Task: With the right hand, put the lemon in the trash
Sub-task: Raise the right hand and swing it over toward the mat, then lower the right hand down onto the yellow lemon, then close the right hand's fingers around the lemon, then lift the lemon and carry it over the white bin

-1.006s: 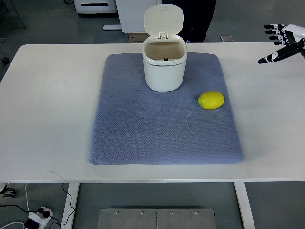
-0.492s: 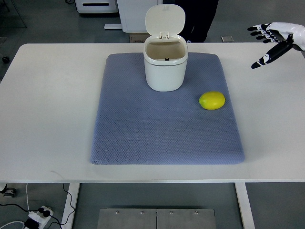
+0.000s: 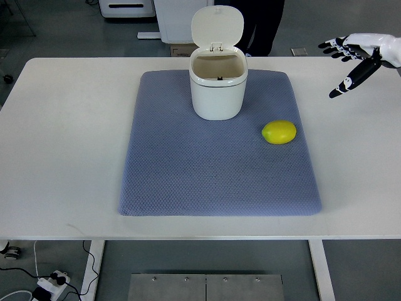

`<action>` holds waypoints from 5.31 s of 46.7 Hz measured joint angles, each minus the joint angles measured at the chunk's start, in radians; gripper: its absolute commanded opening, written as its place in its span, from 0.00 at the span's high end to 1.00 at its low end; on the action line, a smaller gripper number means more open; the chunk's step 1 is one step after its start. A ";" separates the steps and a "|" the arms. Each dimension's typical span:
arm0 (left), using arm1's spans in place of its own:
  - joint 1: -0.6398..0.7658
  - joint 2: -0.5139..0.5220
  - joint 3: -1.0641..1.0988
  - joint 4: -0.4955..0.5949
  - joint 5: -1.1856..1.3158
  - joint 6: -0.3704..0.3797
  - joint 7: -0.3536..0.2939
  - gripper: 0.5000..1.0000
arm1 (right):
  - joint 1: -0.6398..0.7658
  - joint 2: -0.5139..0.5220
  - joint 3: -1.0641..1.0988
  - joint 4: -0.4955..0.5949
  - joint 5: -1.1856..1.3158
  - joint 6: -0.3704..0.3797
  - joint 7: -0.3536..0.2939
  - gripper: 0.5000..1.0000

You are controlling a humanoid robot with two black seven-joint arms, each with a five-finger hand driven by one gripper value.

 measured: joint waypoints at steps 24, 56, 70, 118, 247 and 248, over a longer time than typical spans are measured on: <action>0.000 0.000 0.000 0.000 0.000 0.000 0.000 0.00 | 0.107 0.163 -0.203 0.009 0.000 -0.017 -0.009 0.02; 0.000 0.000 0.000 0.000 0.000 0.000 0.000 0.00 | 0.180 0.393 -0.385 0.075 0.024 -0.020 -0.011 0.05; 0.000 0.000 0.000 0.000 0.000 0.000 0.000 0.00 | 0.166 0.428 -0.395 0.070 0.044 -0.041 -0.024 0.05; 0.000 0.000 0.000 0.000 0.000 0.000 0.000 0.00 | 0.034 0.465 -0.397 0.033 0.041 -0.108 -0.023 0.28; 0.000 0.000 0.000 0.000 0.000 0.000 0.000 0.00 | 0.210 0.405 -0.170 -0.126 0.086 -0.059 -0.075 1.00; 0.000 0.000 0.000 0.000 0.000 0.000 0.000 0.00 | 0.206 0.413 -0.168 -0.126 0.086 -0.059 -0.076 1.00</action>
